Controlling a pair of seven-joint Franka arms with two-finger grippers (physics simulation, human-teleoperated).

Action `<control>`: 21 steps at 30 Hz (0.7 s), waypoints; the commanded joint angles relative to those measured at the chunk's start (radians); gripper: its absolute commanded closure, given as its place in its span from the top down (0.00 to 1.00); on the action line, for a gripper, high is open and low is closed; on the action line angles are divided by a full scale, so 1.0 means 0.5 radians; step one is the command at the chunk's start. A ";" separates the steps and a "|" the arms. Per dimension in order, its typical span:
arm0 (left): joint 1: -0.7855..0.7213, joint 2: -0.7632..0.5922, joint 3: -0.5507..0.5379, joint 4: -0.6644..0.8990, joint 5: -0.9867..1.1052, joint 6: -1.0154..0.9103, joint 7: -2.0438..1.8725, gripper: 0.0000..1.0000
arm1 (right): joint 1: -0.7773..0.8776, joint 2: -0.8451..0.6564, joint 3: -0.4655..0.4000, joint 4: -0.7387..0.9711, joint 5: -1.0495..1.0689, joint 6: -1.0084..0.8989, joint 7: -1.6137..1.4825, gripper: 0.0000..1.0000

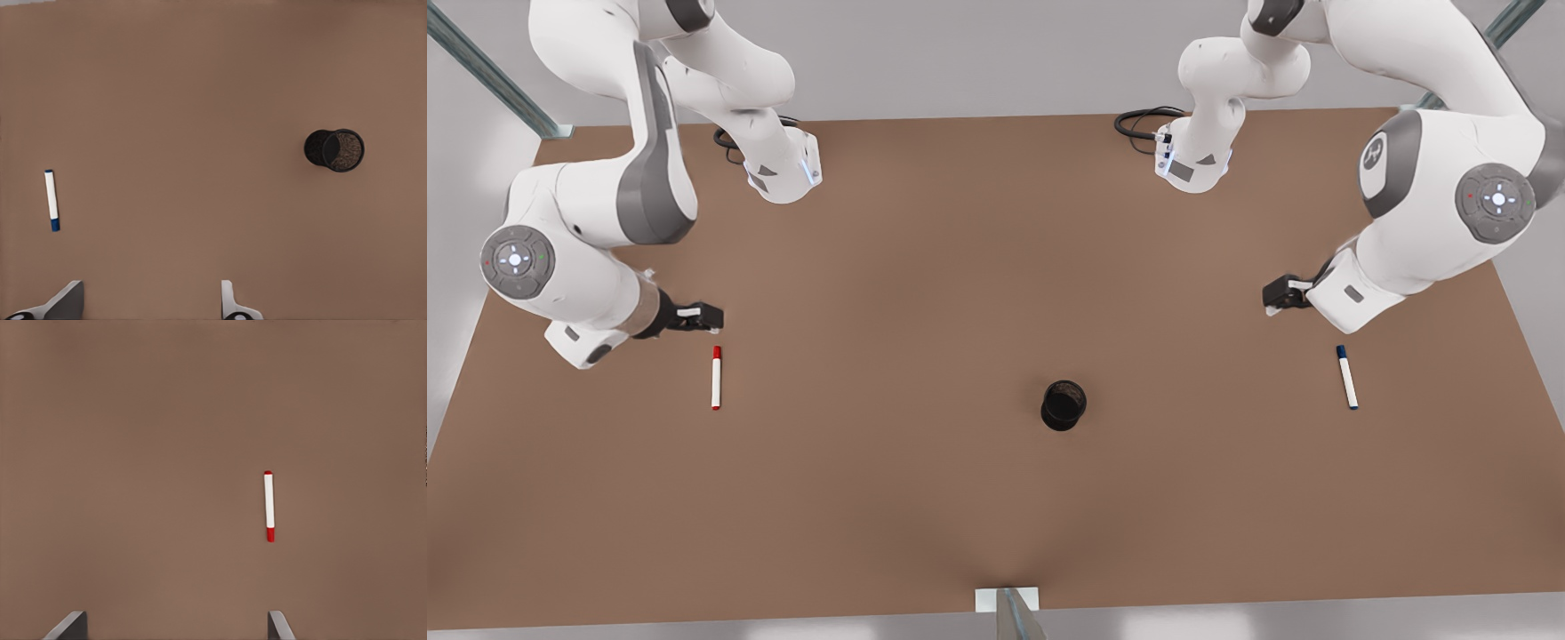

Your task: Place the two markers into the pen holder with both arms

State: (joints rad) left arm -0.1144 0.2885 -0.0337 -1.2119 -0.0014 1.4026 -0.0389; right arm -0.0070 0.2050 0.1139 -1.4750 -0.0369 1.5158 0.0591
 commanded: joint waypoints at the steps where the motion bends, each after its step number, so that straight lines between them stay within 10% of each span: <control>1: 0.017 0.012 0.000 0.000 0.024 0.204 0.188 1.00 | -0.007 0.001 0.002 -0.001 0.000 0.199 0.084 1.00; 9: 0.370 0.297 0.411 -0.837 -0.332 1.609 1.090 1.00 | -0.084 0.385 0.002 -0.185 0.003 0.776 0.057 1.00; 21: 0.643 0.758 0.472 -0.978 -0.626 2.131 2.235 1.00 | -0.293 0.648 0.015 -0.587 -0.003 1.337 -0.097 1.00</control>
State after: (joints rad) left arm 0.2071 0.6676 0.2009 -1.6938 -0.3080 2.3558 0.5069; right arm -0.1412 0.5334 0.1192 -1.7592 -0.0393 2.1005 0.0698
